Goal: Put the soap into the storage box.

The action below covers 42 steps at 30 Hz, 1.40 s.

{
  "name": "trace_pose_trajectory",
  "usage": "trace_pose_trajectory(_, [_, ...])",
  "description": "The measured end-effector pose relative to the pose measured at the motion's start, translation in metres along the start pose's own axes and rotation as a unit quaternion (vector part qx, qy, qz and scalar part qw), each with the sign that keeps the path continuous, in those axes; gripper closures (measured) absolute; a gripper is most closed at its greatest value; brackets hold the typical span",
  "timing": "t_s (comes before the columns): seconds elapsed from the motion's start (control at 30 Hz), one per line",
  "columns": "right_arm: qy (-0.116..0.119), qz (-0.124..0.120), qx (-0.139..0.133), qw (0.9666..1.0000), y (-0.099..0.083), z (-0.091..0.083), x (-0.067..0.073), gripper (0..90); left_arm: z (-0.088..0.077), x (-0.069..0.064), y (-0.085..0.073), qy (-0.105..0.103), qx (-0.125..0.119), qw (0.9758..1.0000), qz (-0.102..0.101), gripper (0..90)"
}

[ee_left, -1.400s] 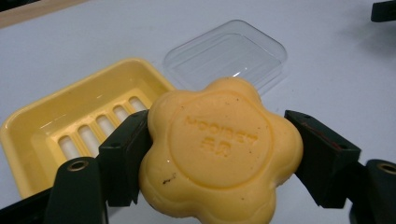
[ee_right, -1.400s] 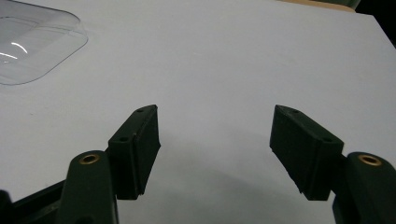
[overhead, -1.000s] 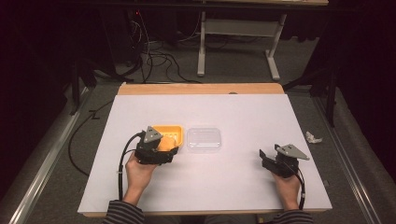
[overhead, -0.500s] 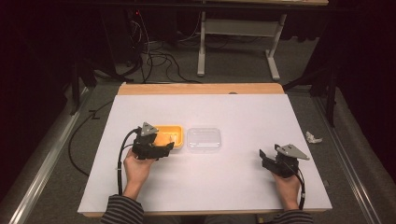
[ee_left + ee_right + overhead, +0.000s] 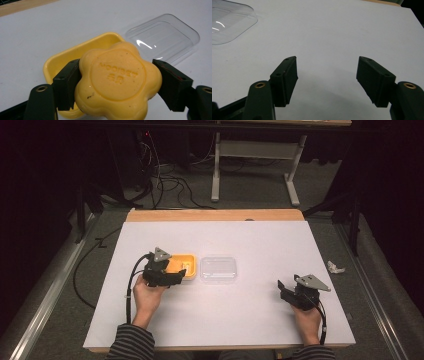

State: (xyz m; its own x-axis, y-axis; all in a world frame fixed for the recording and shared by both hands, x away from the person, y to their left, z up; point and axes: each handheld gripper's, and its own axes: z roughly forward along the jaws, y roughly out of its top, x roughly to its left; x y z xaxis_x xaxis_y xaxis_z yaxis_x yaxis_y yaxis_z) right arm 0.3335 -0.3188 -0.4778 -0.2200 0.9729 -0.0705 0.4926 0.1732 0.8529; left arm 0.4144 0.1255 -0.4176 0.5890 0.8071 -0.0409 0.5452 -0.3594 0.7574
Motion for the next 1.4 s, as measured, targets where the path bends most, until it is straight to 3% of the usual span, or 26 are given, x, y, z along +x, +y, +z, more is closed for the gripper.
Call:
trace_pose_trajectory(0.8, [0.0,-0.001,-0.001,1.0,0.0,0.0,0.0,33.3,0.031,0.016,0.003,0.034,0.028,0.9988,-0.022,27.1])
trace_pose_trajectory(1.4, [-0.001,0.0,-0.001,1.0,0.0,0.0,0.0,33.3,0.047,0.019,0.0,0.039,0.047,0.9976,-0.032,27.0])
